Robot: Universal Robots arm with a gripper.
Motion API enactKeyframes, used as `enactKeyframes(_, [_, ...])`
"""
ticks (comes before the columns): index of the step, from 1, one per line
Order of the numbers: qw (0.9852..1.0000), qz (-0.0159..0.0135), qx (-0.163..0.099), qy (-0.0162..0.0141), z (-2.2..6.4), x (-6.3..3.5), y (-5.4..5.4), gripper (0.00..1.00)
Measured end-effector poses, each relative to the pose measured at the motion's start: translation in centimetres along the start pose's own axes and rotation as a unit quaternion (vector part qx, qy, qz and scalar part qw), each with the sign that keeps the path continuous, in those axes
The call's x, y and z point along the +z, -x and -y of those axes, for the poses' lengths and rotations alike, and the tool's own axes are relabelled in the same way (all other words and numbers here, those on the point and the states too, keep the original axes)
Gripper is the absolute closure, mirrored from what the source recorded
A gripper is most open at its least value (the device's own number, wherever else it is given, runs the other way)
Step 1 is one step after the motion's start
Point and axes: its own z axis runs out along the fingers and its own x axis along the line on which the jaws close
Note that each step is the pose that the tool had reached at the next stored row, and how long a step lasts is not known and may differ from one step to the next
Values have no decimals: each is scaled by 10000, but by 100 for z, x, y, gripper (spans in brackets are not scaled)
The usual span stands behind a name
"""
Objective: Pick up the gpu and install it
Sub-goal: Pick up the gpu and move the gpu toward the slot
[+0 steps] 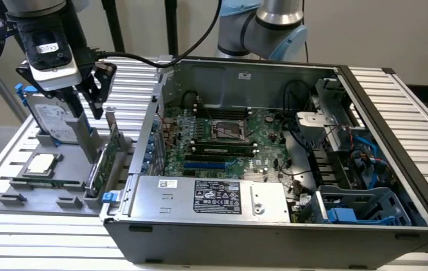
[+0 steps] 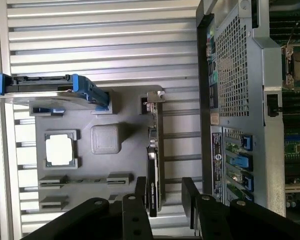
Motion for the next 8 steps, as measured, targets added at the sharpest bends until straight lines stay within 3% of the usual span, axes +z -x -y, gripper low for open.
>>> enactKeyframes(8, [10000,1,0,-5,5,102,-2,0])
